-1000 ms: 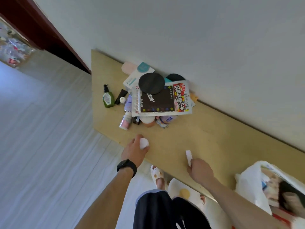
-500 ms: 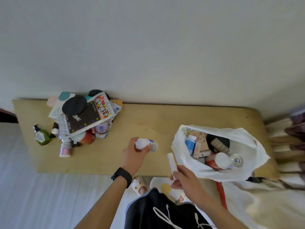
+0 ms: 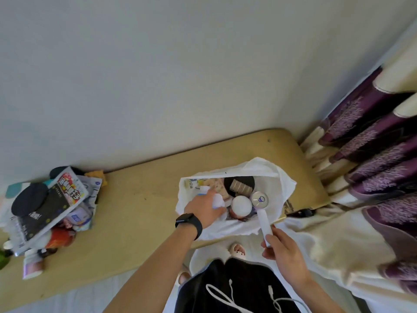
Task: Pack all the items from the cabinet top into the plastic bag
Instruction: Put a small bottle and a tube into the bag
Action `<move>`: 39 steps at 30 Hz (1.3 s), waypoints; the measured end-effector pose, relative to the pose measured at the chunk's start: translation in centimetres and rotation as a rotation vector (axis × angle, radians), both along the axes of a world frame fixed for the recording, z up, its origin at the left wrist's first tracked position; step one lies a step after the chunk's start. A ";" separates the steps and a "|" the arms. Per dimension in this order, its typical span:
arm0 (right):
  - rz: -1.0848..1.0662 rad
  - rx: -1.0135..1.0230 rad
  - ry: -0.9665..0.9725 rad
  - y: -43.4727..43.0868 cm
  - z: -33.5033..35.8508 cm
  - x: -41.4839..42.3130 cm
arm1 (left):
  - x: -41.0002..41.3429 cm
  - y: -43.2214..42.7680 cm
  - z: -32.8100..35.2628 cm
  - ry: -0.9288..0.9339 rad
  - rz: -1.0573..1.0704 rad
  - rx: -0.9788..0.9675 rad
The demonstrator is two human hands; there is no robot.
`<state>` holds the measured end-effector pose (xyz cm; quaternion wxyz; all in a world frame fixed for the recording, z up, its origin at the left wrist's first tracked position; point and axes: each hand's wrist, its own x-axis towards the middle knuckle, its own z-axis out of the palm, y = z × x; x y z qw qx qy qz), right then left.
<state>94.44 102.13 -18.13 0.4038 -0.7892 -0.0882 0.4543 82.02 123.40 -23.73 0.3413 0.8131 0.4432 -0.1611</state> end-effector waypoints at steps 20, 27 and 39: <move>1.119 -0.194 -0.738 11.1 -3.8 0.2 | -6.6 -3.3 0.0 0.370 -0.259 0.320; 1.246 -0.214 -0.957 12.7 -7.3 0.0 | -7.0 -3.5 0.1 0.327 -0.180 0.346; 1.227 -0.125 -0.973 10.2 -9.6 2.1 | -9.8 -4.7 -1.1 0.098 0.097 0.249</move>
